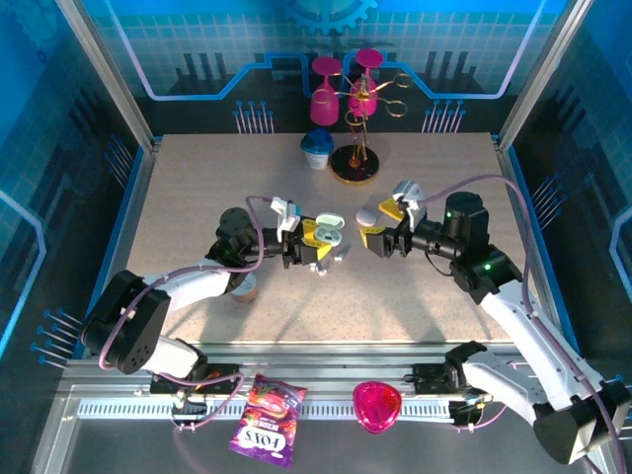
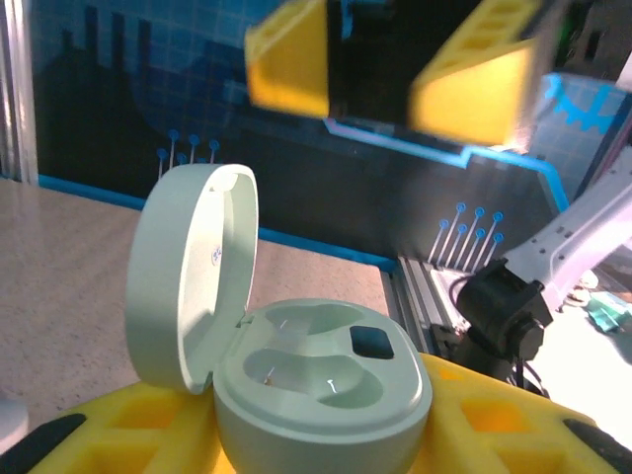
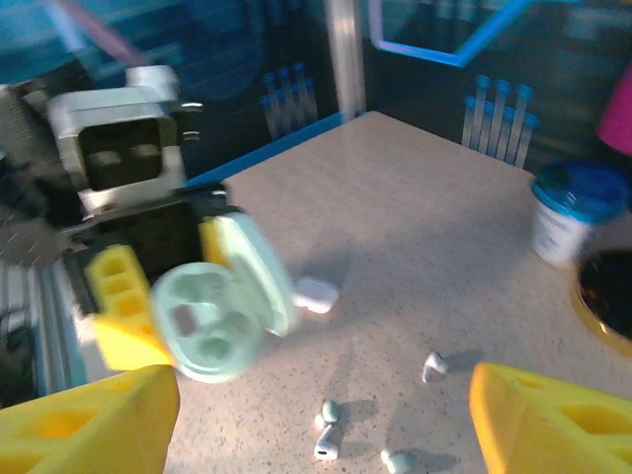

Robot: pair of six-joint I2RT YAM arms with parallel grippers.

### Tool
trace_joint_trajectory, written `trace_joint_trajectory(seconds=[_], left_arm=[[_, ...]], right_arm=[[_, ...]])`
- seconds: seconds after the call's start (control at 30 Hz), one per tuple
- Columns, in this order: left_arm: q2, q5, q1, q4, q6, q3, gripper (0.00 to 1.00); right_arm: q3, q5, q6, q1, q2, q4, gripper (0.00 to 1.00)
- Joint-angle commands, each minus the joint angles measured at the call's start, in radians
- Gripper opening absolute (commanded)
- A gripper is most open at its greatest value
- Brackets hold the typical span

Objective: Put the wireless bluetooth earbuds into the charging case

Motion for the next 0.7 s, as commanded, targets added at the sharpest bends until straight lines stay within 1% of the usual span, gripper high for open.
trace_joint_trajectory(seconds=[0.0,0.1,0.27,0.33,0.43,0.5,0.57,0.67], left_arm=[[-0.029,-0.051,0.008,0.110,-0.018,-0.023,0.42],[-0.058,-0.088,0.010,0.102,0.004,-0.038,0.42],[-0.109,-0.118,0.010,0.058,0.045,-0.050,0.42],[-0.126,-0.127,0.010,0.050,0.053,-0.054,0.42],[-0.141,-0.126,0.010,0.040,0.057,-0.054,0.42],[-0.150,-0.126,0.010,0.036,0.058,-0.055,0.42],[-0.159,-0.126,0.010,0.029,0.062,-0.058,0.42],[-0.174,-0.122,0.010,0.019,0.068,-0.059,0.42]], right_arm=[[-0.057,0.095,0.215,-0.060,0.014,0.126,0.78],[-0.079,0.235,0.310,-0.064,0.073,0.089,0.77],[-0.038,0.343,0.464,-0.049,0.244,-0.078,0.75],[-0.029,0.355,0.513,-0.029,0.314,-0.098,0.73],[-0.014,0.460,0.532,0.068,0.401,-0.087,0.70],[0.048,0.564,0.533,0.138,0.484,-0.147,0.69],[0.105,0.626,0.532,0.182,0.561,-0.202,0.66],[0.171,0.694,0.527,0.236,0.657,-0.227,0.56]])
